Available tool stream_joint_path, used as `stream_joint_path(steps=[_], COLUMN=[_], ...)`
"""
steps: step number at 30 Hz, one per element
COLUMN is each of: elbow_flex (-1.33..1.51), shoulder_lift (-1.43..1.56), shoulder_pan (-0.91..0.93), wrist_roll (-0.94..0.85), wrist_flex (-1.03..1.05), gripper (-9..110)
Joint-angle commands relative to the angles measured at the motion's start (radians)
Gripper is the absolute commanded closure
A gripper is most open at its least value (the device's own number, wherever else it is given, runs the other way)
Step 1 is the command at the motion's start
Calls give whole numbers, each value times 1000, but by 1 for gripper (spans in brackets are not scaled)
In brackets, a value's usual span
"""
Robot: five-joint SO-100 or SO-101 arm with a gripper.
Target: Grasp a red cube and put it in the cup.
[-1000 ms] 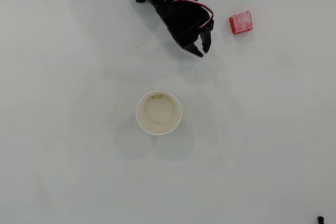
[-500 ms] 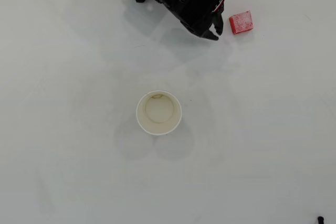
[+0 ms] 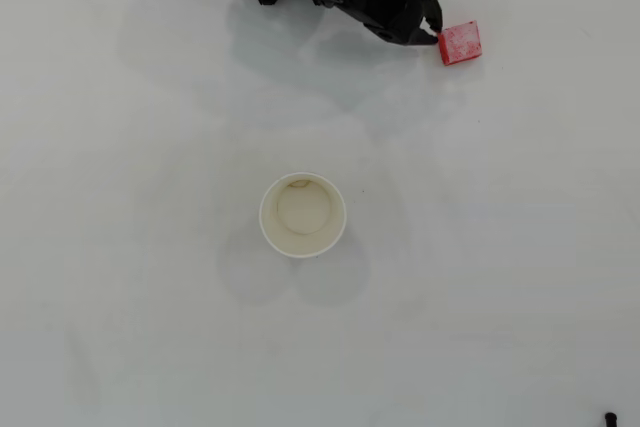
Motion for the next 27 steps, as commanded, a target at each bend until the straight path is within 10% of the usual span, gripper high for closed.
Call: stream_joint_path(steps=[1,27], elbow_flex=[72,0], shoulder_lift=[8,-32], shoulder_pan=[-21,198], wrist_roll=[9,6], wrist_flex=[-14,-17], gripper=[85,81])
